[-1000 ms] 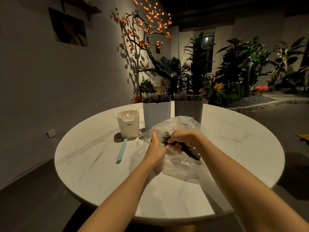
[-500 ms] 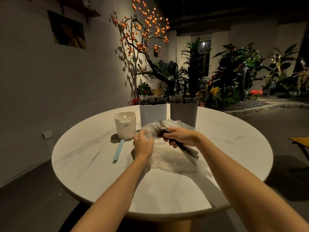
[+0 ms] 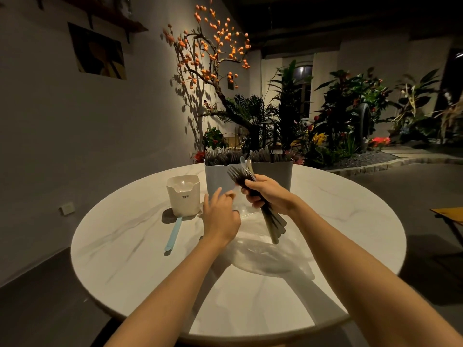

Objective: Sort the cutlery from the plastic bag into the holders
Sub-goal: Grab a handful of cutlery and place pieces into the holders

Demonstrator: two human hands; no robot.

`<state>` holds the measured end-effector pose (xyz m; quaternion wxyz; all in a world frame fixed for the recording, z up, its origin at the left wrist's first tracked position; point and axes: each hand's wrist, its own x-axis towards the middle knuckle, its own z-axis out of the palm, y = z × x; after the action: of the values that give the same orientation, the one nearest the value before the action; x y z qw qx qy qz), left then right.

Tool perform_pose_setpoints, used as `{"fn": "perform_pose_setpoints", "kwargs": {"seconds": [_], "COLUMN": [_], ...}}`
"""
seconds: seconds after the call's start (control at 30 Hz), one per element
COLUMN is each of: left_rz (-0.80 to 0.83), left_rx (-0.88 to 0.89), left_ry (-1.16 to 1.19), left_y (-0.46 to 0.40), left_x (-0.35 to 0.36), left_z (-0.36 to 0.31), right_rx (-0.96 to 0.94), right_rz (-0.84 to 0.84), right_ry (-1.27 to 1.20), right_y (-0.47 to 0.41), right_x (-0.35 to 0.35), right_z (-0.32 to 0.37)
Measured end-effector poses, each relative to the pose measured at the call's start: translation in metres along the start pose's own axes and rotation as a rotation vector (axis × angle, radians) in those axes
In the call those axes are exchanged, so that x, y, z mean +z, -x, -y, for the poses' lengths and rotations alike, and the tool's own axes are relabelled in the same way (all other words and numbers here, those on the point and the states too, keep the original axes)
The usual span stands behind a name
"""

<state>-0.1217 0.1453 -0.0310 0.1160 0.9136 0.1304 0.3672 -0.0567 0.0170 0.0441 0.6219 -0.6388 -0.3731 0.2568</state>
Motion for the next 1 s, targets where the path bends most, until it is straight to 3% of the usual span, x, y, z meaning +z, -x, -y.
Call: {"fn": "perform_pose_setpoints", "kwargs": {"seconds": [0.27,0.4,0.5,0.6,0.8,1.0], "left_rz": [-0.055,-0.044,0.04,0.121,0.456,0.479], "left_rx": [0.122,0.051,-0.082,-0.131,-0.127,-0.205], "left_ry": [0.167,0.477,0.721,0.806,0.93,1.026], "left_y": [-0.019,-0.037,-0.048,-0.055,-0.055,-0.034], "left_x": [-0.003,-0.001,0.0,0.006,0.036,0.053], "left_z": [-0.019,-0.034,-0.045,-0.049,-0.047,-0.042], "right_rx": [-0.046,-0.124,-0.168,-0.179,-0.147,-0.099], "right_rz": [-0.075,-0.116,-0.134,-0.183,-0.255,-0.235], "right_ry": [-0.007,-0.154,-0.152,-0.187,-0.208,-0.277], "right_y": [-0.011,-0.019,-0.025,-0.033,-0.044,-0.041], "right_x": [-0.013,-0.019,-0.026,-0.035,-0.043,-0.044], "right_z": [0.008,0.009,0.009,0.008,-0.01,-0.04]}}
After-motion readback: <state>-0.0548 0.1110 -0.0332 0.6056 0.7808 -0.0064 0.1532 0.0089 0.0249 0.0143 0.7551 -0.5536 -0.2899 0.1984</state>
